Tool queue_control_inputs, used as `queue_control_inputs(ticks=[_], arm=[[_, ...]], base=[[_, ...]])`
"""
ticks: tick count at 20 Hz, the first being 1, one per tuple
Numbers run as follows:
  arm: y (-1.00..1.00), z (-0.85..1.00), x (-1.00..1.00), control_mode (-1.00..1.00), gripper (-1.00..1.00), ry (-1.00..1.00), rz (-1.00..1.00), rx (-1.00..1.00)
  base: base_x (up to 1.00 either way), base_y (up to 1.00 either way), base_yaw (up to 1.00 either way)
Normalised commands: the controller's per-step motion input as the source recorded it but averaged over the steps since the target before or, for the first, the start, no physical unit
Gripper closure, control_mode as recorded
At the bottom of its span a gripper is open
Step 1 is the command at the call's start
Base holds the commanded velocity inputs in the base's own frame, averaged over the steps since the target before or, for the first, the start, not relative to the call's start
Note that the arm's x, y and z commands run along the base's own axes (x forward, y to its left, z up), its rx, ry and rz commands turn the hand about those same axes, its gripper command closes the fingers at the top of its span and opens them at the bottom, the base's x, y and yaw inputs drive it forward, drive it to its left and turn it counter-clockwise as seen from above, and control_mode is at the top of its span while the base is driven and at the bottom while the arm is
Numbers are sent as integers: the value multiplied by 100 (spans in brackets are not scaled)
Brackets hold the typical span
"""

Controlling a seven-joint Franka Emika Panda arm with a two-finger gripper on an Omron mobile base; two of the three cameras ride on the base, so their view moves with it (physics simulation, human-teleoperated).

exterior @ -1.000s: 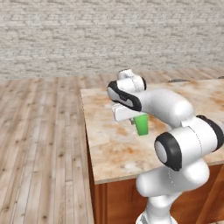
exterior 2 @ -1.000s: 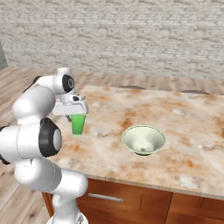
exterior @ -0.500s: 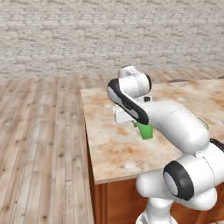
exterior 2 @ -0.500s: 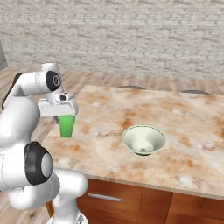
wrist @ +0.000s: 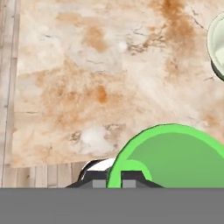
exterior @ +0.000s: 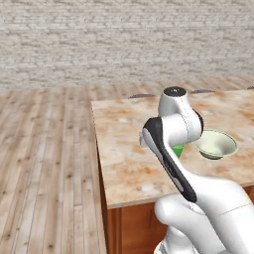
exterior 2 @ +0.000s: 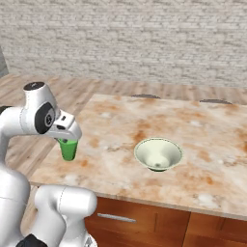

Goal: Pick the cup and bowl and place them in the sink. Then turn on the water.

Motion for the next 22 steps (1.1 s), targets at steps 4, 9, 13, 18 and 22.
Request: queue_control_inputs(ticks=[4,9,13,18,22], arm=[[-4,0,0,-100,100,2,0,2],[0,0,0,-100,100,0,0,0],[0,0,0,-100,100,0,0,0],[0,0,0,-100,100,0,0,0],[0,0,0,100,100,0,0,0]], base=[[0,0,0],[0,0,0],[0,0,0],[0,0,0],[-8,8,3]])
